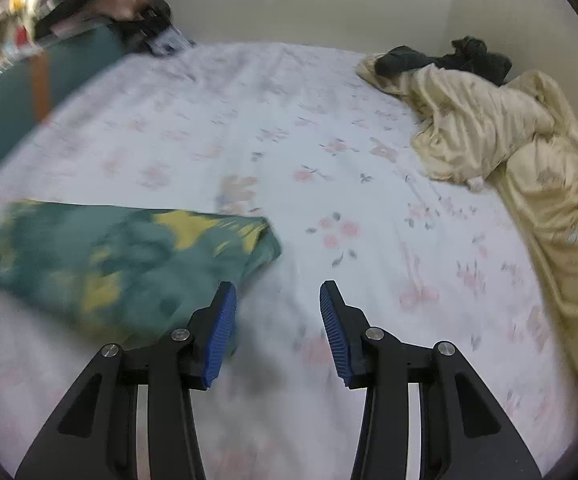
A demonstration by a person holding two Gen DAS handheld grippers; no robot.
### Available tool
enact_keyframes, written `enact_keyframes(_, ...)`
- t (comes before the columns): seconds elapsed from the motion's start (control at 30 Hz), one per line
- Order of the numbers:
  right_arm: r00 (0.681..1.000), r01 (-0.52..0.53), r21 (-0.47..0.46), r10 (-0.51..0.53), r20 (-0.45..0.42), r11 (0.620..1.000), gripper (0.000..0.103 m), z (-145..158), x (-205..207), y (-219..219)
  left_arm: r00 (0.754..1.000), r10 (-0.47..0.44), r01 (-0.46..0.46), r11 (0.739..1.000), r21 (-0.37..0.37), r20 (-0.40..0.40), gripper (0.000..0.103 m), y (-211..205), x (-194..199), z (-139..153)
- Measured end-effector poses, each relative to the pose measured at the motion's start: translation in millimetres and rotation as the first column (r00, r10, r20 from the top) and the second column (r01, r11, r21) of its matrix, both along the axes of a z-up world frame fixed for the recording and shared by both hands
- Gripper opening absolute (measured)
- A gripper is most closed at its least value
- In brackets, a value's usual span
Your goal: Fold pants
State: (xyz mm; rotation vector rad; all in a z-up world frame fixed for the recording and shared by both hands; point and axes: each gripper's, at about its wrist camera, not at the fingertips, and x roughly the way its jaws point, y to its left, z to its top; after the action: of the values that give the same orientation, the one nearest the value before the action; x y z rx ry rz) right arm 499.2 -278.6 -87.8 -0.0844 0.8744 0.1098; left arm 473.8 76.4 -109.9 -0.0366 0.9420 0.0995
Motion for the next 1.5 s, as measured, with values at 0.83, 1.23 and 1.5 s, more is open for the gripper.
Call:
enact_keyframes(0.83,0.976,-0.073,0.236,0.022,0.215,0.969,0.102,147.2,-416.2,27.3,0.946,-0.091,0.125,0.988,-0.090,0.311,0.102,-73.2,-404.8,169.5)
enact_keyframes(1.23,0.966,-0.033,0.254,-0.034,0.255,0.967,0.103,109.8,-526.2,19.8,0.921,-0.148,0.158,0.987,0.001,0.361,0.102,-83.2,-500.2,156.4)
enact_keyframes(1.5,0.976,-0.004,0.238,-0.048,0.212,0.971,0.103,74.5,-528.1,27.4,0.925,-0.129,0.145,0.989,-0.018,0.358,0.102,-89.8,-500.7,128.3)
